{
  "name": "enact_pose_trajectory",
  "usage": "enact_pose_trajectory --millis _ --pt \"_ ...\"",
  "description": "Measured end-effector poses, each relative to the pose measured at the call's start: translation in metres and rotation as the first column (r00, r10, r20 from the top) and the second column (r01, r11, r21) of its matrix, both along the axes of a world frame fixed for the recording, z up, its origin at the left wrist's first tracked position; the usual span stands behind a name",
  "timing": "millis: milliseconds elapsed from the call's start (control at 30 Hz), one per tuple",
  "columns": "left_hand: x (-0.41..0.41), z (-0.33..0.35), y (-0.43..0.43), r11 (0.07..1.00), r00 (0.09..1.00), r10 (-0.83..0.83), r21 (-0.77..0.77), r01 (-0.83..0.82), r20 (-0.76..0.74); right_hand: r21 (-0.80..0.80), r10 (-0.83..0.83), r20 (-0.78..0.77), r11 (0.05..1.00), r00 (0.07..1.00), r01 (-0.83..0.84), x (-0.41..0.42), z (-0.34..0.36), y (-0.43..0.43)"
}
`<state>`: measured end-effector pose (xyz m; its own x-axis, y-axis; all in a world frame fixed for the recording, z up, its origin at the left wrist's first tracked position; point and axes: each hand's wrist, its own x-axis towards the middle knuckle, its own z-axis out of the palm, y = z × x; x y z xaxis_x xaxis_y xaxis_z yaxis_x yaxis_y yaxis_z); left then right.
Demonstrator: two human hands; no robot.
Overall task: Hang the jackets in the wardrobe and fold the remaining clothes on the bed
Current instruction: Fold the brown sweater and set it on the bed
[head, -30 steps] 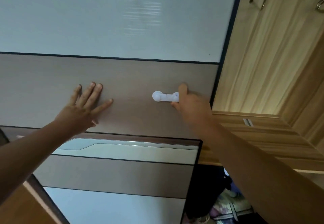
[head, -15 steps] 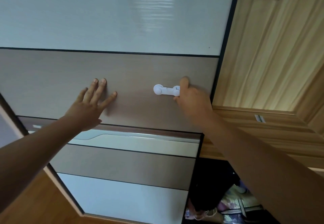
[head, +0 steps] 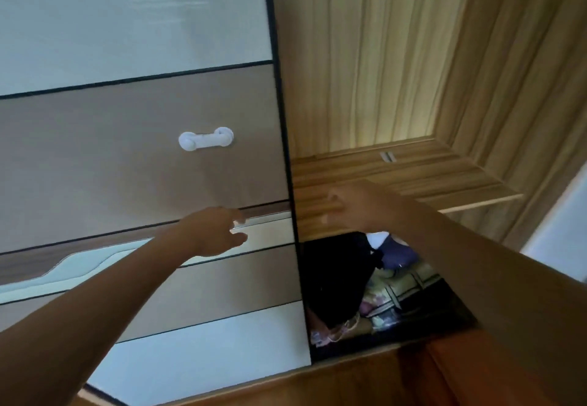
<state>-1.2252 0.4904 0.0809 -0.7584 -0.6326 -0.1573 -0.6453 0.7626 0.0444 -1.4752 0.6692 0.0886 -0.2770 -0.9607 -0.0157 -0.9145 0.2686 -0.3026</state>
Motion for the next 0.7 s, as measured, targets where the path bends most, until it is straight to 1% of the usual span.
enact_pose_trajectory --millis 67,133,200,267,333,433,500,567,633,700 --pt "-0.046 -0.003 0.03 0.994 0.992 -0.108 0.039 0.106 0.061 0.073 -0.094 0.012 0.993 0.995 0.093 -0.025 -0.008 0.052" --pt "-0.094 -0.011 0.066 0.969 0.964 -0.245 0.064 0.239 0.099 0.106 -0.22 0.042 0.971 0.975 0.214 -0.044 -0.017 0.114" --pt "-0.14 -0.021 0.11 0.924 0.918 -0.379 0.098 0.369 0.117 0.146 -0.334 0.054 0.935 0.941 0.323 -0.057 -0.03 0.183" --pt "-0.182 -0.033 0.163 0.875 0.867 -0.483 0.119 0.47 0.124 0.176 -0.472 0.07 0.873 0.879 0.454 -0.064 -0.046 0.258" --pt "-0.217 -0.047 0.224 0.808 0.8 -0.589 0.121 0.577 0.118 0.195 -0.644 0.107 0.761 0.758 0.619 -0.061 -0.062 0.339" --pt "-0.254 -0.071 0.331 0.692 0.681 -0.722 0.135 0.71 0.119 0.263 -0.795 0.115 0.603 0.596 0.753 -0.038 -0.09 0.458" --pt "-0.269 -0.086 0.409 0.575 0.559 -0.818 0.154 0.803 0.138 0.308 -0.87 0.11 0.489 0.48 0.816 -0.009 -0.107 0.536" --pt "-0.276 -0.105 0.491 0.446 0.423 -0.894 0.207 0.871 0.147 0.349 -0.931 0.125 0.365 0.343 0.863 0.026 -0.126 0.608" --pt "-0.271 -0.13 0.571 0.317 0.279 -0.944 0.255 0.914 0.174 0.393 -0.967 0.147 0.249 0.207 0.885 0.068 -0.145 0.673" --pt "-0.255 -0.157 0.648 0.2 0.142 -0.969 0.301 0.932 0.203 0.433 -0.984 0.168 0.121 0.052 0.893 0.119 -0.166 0.727"
